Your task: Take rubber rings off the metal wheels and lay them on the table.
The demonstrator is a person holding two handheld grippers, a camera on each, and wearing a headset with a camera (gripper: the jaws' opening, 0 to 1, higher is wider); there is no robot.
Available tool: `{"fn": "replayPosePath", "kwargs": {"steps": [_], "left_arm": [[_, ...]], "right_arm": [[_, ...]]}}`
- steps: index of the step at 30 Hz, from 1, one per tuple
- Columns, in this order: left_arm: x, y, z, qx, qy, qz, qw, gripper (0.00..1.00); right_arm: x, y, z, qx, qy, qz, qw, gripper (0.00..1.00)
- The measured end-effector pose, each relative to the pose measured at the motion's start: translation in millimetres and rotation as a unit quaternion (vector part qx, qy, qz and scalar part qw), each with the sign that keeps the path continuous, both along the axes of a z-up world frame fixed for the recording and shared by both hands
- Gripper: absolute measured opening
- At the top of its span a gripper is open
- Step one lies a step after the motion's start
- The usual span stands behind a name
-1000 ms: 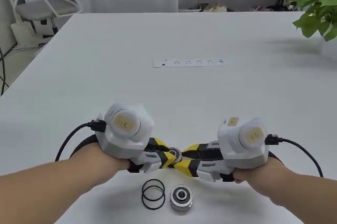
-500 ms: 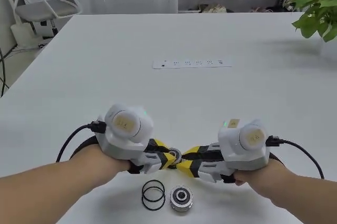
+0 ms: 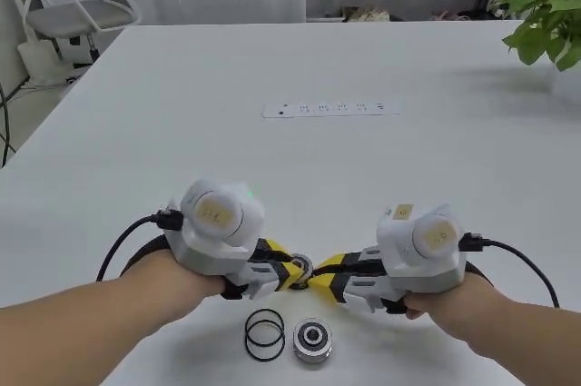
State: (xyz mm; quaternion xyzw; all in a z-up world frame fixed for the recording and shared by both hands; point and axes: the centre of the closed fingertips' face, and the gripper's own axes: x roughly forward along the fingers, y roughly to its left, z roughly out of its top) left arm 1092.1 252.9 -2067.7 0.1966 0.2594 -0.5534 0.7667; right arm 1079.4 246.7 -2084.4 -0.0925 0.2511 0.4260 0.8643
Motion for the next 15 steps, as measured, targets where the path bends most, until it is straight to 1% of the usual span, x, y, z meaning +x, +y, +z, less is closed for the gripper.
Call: {"fn": "replayPosePath", "kwargs": {"steps": [5,10,13,15], "left_arm": [[-0.1,0.2,-0.2,0.0,-0.001,0.001,1.0,0.08],[0.3,0.3,-0.2,0.001,-0.002,0.002,1.0,0.08],[0.5,0.3,-0.3,0.002,-0.003,0.003,1.0,0.08],[0.8,0.4,-0.4,0.002,-0.003,0.003,1.0,0.08]], "right_arm": [[0.4,-0.7,-0.7,-0.001,0.003,-0.003,1.0,0.03],[1.0,-1.4,-0.5,-0.004,0.0,-0.004,1.0,0.01],[1.0,-1.6,0.0,-0.011,-0.004,-0.003,0.9999,0.0],[0.7,-1.4,0.1,-0.021,-0.012,0.002,0.9997,0.0]]}}
